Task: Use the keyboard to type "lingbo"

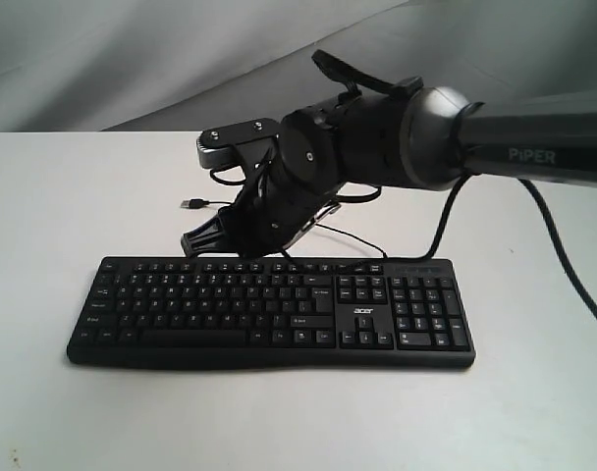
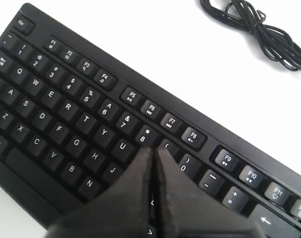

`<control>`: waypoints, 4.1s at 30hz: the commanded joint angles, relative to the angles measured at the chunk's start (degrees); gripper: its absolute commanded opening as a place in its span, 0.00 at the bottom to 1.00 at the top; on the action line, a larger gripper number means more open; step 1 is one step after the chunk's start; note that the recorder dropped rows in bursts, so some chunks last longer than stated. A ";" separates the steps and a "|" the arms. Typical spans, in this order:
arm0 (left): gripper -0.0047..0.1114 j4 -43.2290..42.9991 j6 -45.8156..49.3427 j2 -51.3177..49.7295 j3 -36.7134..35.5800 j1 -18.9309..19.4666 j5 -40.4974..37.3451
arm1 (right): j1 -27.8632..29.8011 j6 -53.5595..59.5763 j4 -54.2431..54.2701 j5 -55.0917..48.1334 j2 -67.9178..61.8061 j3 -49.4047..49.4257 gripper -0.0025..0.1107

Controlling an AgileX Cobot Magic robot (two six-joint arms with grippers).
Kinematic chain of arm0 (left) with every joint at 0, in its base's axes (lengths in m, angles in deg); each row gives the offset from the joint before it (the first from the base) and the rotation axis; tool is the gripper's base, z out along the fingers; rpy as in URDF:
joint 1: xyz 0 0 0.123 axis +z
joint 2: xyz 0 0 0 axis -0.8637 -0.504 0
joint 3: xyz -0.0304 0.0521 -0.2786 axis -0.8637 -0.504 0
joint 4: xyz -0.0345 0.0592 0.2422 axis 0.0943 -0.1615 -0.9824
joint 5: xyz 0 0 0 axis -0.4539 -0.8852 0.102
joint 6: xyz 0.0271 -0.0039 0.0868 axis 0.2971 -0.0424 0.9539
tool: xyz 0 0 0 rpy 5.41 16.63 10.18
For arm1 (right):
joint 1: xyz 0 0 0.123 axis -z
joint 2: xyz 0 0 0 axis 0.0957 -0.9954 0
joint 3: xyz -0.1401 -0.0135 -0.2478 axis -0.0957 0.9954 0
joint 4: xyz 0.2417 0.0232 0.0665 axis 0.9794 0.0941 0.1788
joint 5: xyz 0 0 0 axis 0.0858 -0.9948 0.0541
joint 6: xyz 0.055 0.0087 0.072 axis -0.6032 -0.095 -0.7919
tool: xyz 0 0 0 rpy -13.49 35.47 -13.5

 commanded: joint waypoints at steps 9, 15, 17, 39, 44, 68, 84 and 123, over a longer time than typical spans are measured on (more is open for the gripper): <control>0.04 0.46 -0.23 0.15 -0.25 0.11 0.26 | -1.66 0.37 -1.01 4.97 3.41 6.81 0.02; 0.04 0.46 -0.23 0.15 -0.25 0.11 0.26 | -1.66 0.28 -1.44 13.47 10.66 15.16 0.02; 0.04 0.46 -0.23 0.15 -0.25 0.11 0.26 | -1.66 0.28 -2.39 14.84 13.78 16.98 0.02; 0.04 0.46 -0.23 0.15 -0.25 0.11 0.26 | -1.66 0.28 -15.02 7.58 44.75 18.14 0.02; 0.04 0.46 -0.23 0.15 -0.25 0.11 0.26 | -1.66 0.28 -16.88 1.72 45.90 18.14 0.02; 0.04 0.46 -0.23 0.15 -0.25 0.11 0.26 | 17.30 -1.24 -10.25 -1.31 76.78 43.35 0.02; 0.04 0.46 -0.23 0.15 -0.25 0.11 0.26 | 41.11 -1.36 -17.95 35.16 117.82 86.17 0.02; 0.04 0.46 -0.23 0.15 -0.25 0.11 0.26 | 46.26 2.74 -7.23 23.48 118.28 86.17 0.02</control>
